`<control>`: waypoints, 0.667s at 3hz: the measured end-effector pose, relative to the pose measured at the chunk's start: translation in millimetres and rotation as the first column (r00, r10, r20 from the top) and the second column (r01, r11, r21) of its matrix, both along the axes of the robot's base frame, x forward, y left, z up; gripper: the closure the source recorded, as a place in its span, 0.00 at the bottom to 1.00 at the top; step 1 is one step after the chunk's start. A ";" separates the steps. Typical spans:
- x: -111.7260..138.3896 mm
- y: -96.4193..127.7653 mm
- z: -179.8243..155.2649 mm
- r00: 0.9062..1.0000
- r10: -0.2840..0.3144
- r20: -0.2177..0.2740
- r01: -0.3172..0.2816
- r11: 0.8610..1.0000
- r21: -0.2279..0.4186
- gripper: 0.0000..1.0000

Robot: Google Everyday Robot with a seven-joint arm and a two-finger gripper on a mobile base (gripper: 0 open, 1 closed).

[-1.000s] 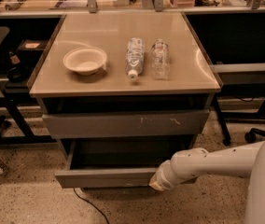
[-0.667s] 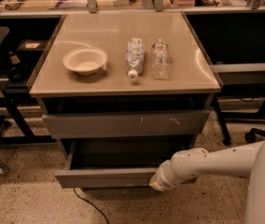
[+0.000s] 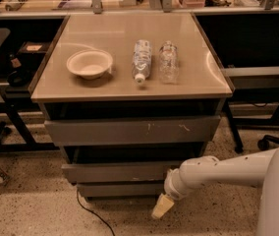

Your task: Close middle drawer

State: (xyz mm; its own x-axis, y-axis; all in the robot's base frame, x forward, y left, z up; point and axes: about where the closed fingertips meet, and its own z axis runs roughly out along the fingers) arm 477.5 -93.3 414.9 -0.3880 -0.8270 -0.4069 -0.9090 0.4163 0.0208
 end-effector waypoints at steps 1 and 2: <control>0.0 0.0 0.0 1.000 0.000 0.000 0.000 1.000 0.000 0.00; 0.0 0.0 0.0 1.000 0.000 0.000 0.000 1.000 0.000 0.19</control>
Offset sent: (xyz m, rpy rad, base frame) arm 0.0000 0.0000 0.0000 0.0000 0.0000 0.0000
